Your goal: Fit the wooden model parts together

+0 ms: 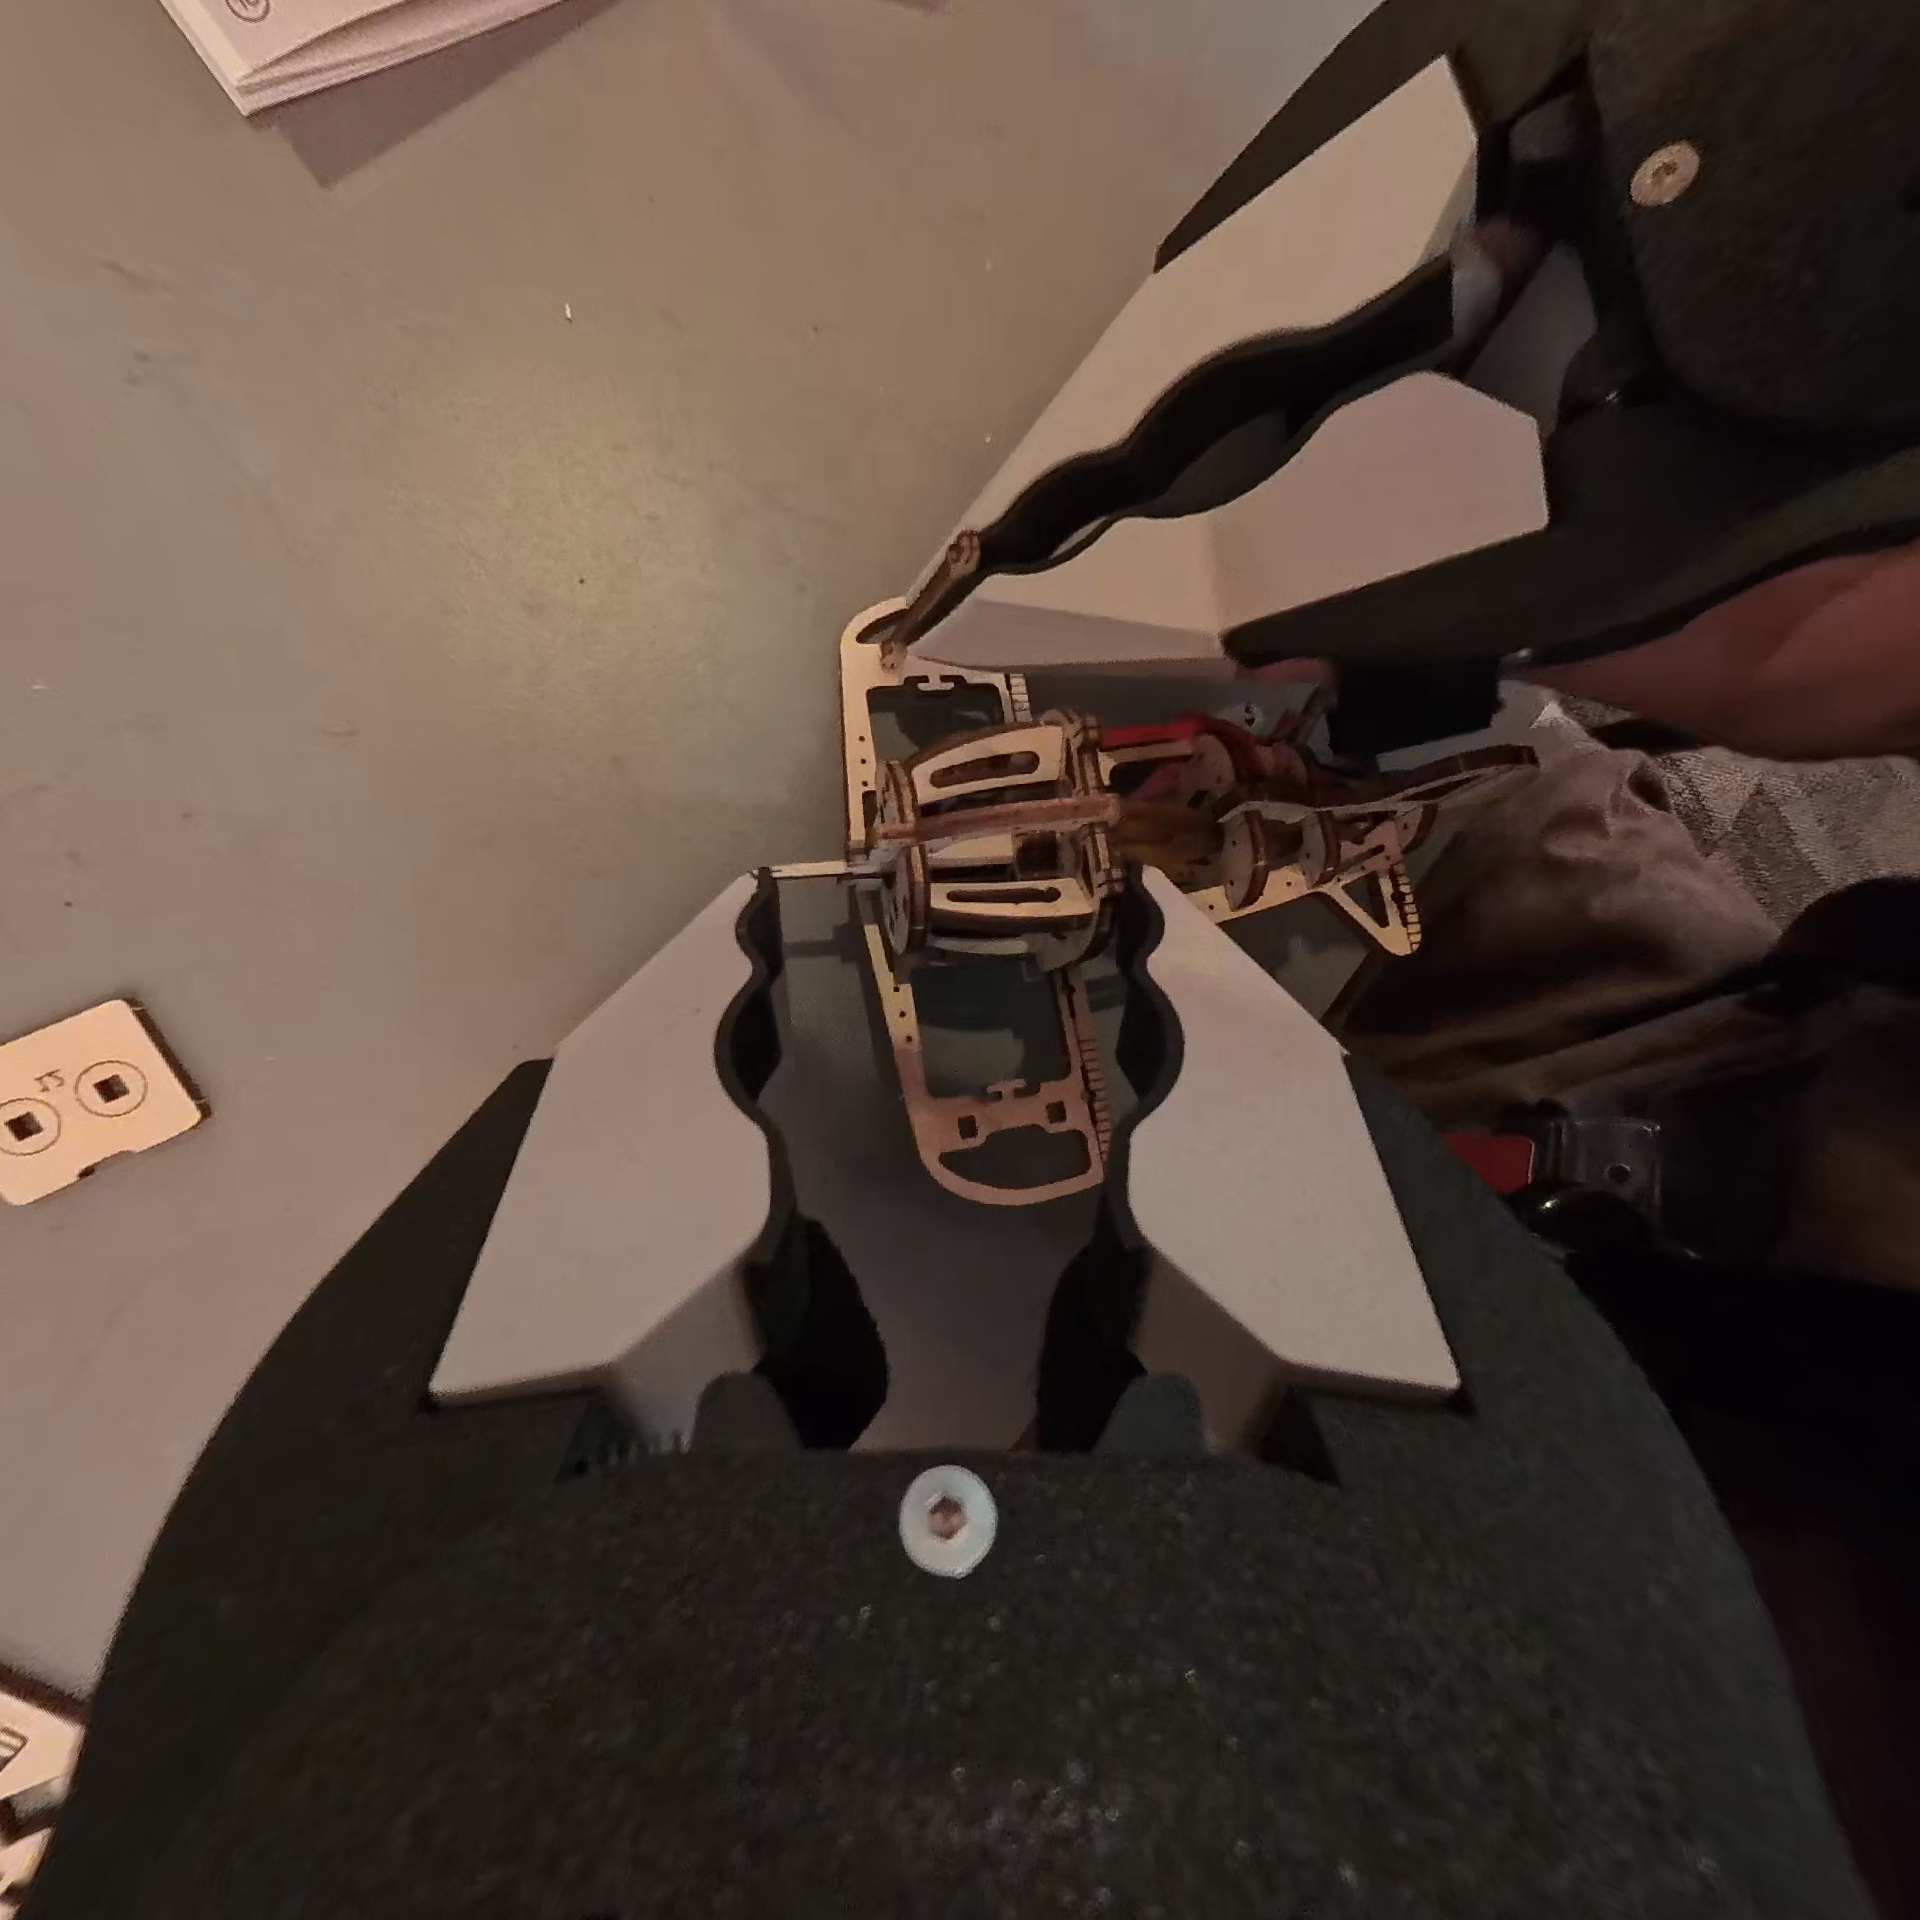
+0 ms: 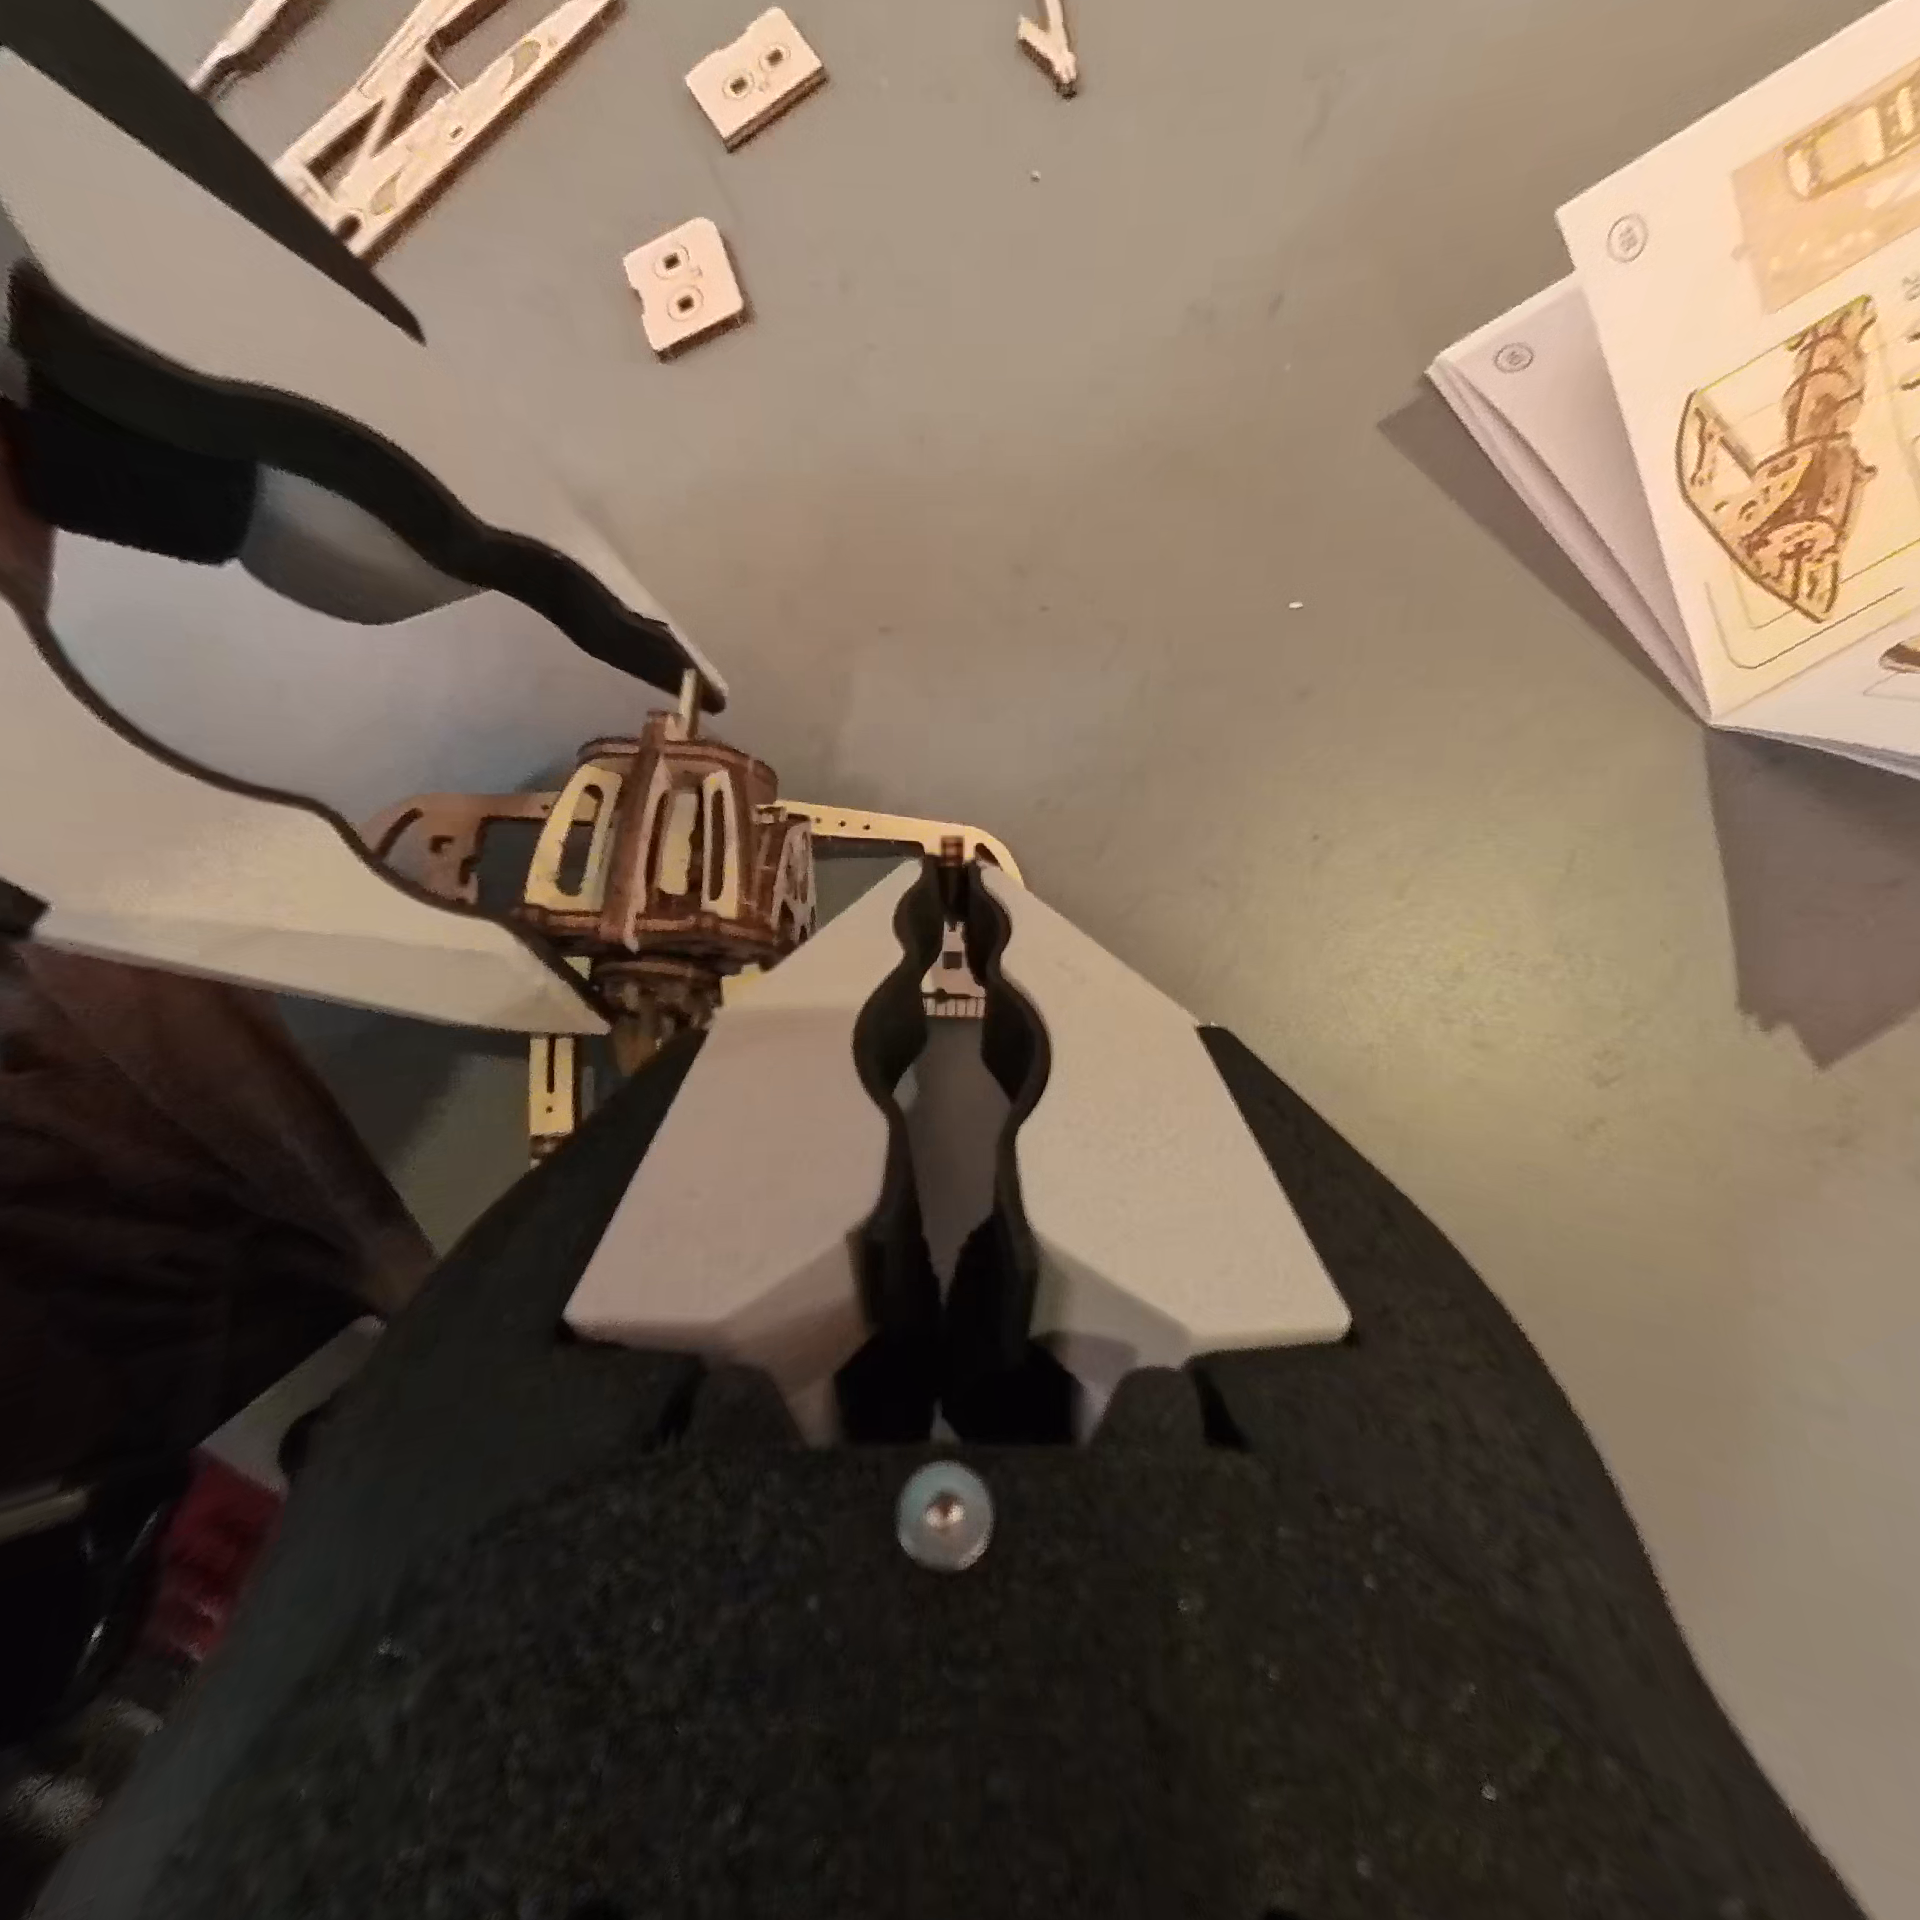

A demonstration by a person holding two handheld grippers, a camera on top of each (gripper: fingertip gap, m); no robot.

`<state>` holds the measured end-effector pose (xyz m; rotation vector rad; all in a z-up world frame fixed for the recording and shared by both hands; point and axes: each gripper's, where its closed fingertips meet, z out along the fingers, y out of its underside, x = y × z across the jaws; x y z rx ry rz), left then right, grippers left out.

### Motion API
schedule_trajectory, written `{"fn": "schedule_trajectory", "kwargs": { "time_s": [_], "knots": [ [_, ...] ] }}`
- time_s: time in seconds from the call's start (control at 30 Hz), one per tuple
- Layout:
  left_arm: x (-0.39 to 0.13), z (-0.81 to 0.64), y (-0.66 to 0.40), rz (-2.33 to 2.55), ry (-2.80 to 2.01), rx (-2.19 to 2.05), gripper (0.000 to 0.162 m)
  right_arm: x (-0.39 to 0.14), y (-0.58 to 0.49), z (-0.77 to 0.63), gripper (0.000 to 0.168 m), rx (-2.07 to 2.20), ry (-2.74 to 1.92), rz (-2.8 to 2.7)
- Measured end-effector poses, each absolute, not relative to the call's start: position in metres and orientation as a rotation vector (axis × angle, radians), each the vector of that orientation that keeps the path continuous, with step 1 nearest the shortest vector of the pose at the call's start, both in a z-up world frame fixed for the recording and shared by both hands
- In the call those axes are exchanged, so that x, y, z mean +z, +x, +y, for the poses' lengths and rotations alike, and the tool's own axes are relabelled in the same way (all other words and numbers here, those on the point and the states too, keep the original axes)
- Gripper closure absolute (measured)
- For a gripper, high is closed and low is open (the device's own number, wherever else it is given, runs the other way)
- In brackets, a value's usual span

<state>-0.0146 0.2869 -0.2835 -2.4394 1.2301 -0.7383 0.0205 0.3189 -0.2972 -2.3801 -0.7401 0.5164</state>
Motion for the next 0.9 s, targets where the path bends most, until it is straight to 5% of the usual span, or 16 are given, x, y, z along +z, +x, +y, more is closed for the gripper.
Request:
{"fn": "schedule_trajectory", "kwargs": {
  "time_s": [0.6, 0.9],
  "knots": [
    [-0.284, 0.291, -0.015, 1.208, -2.402, -0.797, 0.1, -0.301, 0.026, 0.317, 0.166, 0.566, -2.569, -0.795],
    [-0.285, 0.286, -0.008, 1.184, -2.409, -0.853, 0.1, -0.285, 0.036, 0.318, 0.15, 0.64, -2.498, -0.727]
  ]
}}
